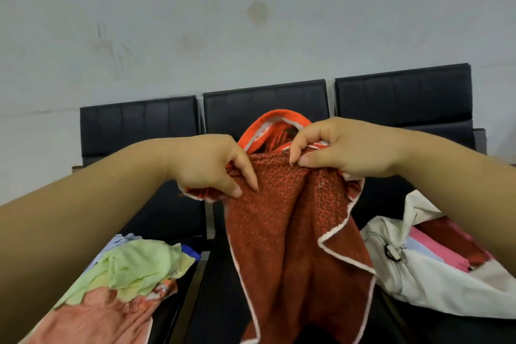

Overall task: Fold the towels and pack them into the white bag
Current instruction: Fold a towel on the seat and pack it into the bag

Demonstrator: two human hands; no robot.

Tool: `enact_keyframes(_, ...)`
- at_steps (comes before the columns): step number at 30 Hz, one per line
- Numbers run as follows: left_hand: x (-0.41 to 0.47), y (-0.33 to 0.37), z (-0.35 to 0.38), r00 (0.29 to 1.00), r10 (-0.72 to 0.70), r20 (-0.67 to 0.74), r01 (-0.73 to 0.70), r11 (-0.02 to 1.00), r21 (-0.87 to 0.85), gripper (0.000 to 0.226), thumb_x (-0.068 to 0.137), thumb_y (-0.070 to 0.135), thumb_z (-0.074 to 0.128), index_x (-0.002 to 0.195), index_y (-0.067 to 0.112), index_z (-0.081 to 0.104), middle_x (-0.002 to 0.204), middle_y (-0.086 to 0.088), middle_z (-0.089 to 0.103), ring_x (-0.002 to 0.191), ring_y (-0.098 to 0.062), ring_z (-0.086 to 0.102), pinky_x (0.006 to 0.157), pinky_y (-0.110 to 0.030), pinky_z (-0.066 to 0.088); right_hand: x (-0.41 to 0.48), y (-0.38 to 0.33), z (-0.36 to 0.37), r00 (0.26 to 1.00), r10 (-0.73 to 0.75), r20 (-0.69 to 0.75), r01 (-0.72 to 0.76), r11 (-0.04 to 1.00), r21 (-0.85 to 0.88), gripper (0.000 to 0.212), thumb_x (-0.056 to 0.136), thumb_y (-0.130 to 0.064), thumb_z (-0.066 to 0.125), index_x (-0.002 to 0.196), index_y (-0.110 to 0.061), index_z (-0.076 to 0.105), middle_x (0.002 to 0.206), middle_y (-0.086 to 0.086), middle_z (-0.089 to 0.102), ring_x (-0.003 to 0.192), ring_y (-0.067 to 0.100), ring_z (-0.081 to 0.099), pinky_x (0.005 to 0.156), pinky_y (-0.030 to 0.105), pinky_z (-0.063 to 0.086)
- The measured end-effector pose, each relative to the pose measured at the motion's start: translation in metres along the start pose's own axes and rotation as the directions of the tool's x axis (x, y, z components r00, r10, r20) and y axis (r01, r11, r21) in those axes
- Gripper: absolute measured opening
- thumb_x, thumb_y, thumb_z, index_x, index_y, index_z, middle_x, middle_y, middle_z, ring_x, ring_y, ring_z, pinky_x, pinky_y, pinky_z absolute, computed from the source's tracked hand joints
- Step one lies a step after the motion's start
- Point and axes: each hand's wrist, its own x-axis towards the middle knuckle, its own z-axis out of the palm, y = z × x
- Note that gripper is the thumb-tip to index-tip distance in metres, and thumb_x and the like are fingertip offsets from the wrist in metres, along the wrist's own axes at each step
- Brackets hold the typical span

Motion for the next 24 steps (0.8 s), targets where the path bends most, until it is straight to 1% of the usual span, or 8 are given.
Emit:
enact_keyframes(3, 0.004, -0.011, -0.001, 0.993, -0.012, -0.114, -0.009, 0.983, -0.185, 0.027, 0.090, 0.013, 0.075, 0.104, 0.035, 0.079, 0.101, 0.021, 0.075, 0.097, 0.000, 0.070, 0.093, -0.019, 0.050, -0.004, 0.000, 0.005, 0.999, -0.004, 0.036, 0.005, 1.000, -0.013, 0.019, 0.088, -0.014, 0.077, 0.098, -0.030, 0.074, 0.082, -0.030, 0.067, 0.071, -0.007, 0.064, 0.062, 0.007, 0.046)
enact_keyframes(6, 0.003, -0.014, -0.001, 0.989, -0.014, -0.148, -0.050, 0.906, -0.419, 0.028, 0.091, 0.005, 0.071, 0.103, 0.028, 0.081, 0.106, 0.008, 0.077, 0.102, -0.012, 0.073, 0.090, -0.025, 0.056, -0.003, 0.001, -0.002, 0.995, 0.004, 0.097, 0.028, 0.946, -0.324, 0.032, 0.084, -0.021, 0.081, 0.103, -0.045, 0.072, 0.102, -0.039, 0.060, 0.098, -0.017, 0.055, 0.077, -0.001, 0.039)
enact_keyframes(12, 0.002, -0.009, -0.002, 0.964, 0.015, -0.264, -0.193, 0.721, -0.666, 0.016, 0.071, 0.008, 0.076, 0.080, 0.020, 0.082, 0.088, -0.003, 0.076, 0.081, -0.017, 0.074, 0.071, -0.023, 0.058, -0.004, 0.007, -0.012, 0.990, 0.064, 0.123, -0.005, 0.902, -0.431, 0.035, 0.088, -0.027, 0.076, 0.111, -0.052, 0.067, 0.122, -0.036, 0.055, 0.112, -0.008, 0.051, 0.092, 0.015, 0.037)
enact_keyframes(14, -0.002, -0.005, -0.005, 0.982, 0.061, -0.181, -0.165, 0.745, -0.646, 0.019, 0.069, 0.001, 0.077, 0.084, 0.012, 0.079, 0.081, -0.002, 0.076, 0.073, -0.014, 0.074, 0.064, -0.020, 0.057, -0.003, 0.010, -0.013, 0.993, 0.054, 0.107, 0.000, 0.895, -0.445, 0.033, 0.091, -0.028, 0.073, 0.112, -0.053, 0.066, 0.124, -0.037, 0.054, 0.114, -0.008, 0.049, 0.095, 0.017, 0.036)
enact_keyframes(16, -0.007, -0.002, -0.008, 0.995, 0.088, -0.038, -0.096, 0.873, -0.477, 0.026, 0.072, -0.008, 0.078, 0.094, 0.006, 0.077, 0.079, 0.002, 0.077, 0.069, -0.009, 0.074, 0.061, -0.017, 0.056, -0.004, 0.013, -0.015, 0.998, 0.021, 0.067, 0.009, 0.907, -0.421, 0.029, 0.094, -0.029, 0.070, 0.112, -0.052, 0.067, 0.122, -0.036, 0.056, 0.114, -0.011, 0.051, 0.099, 0.018, 0.038)
enact_keyframes(18, -0.008, -0.005, -0.011, 0.995, 0.063, 0.071, -0.043, 0.967, -0.251, 0.029, 0.076, -0.002, 0.083, 0.097, 0.017, 0.081, 0.092, 0.006, 0.078, 0.085, -0.010, 0.075, 0.076, -0.021, 0.058, -0.007, 0.012, -0.015, 0.998, 0.024, 0.052, -0.009, 0.963, -0.270, 0.026, 0.095, -0.030, 0.068, 0.108, -0.052, 0.069, 0.116, -0.037, 0.059, 0.110, -0.013, 0.054, 0.094, 0.016, 0.042)
enact_keyframes(21, -0.004, -0.013, -0.011, 0.999, -0.018, 0.042, 0.021, 0.997, -0.071, 0.028, 0.080, 0.013, 0.084, 0.095, 0.036, 0.081, 0.097, 0.018, 0.076, 0.093, -0.003, 0.071, 0.091, -0.025, 0.054, -0.014, 0.010, -0.007, 0.993, 0.019, 0.117, -0.024, 0.999, 0.041, 0.026, 0.090, -0.025, 0.074, 0.105, -0.047, 0.074, 0.115, -0.032, 0.065, 0.105, -0.006, 0.064, 0.086, 0.018, 0.052)
enact_keyframes(24, -0.001, -0.015, -0.008, 0.997, -0.036, -0.066, 0.029, 0.994, -0.106, 0.027, 0.084, 0.017, 0.081, 0.097, 0.041, 0.080, 0.100, 0.022, 0.074, 0.095, 0.000, 0.069, 0.090, -0.022, 0.049, -0.017, 0.006, 0.006, 0.966, 0.018, 0.259, -0.067, 0.982, 0.179, 0.036, 0.082, -0.013, 0.081, 0.109, -0.035, 0.077, 0.113, -0.018, 0.072, 0.103, 0.004, 0.071, 0.087, 0.020, 0.055)
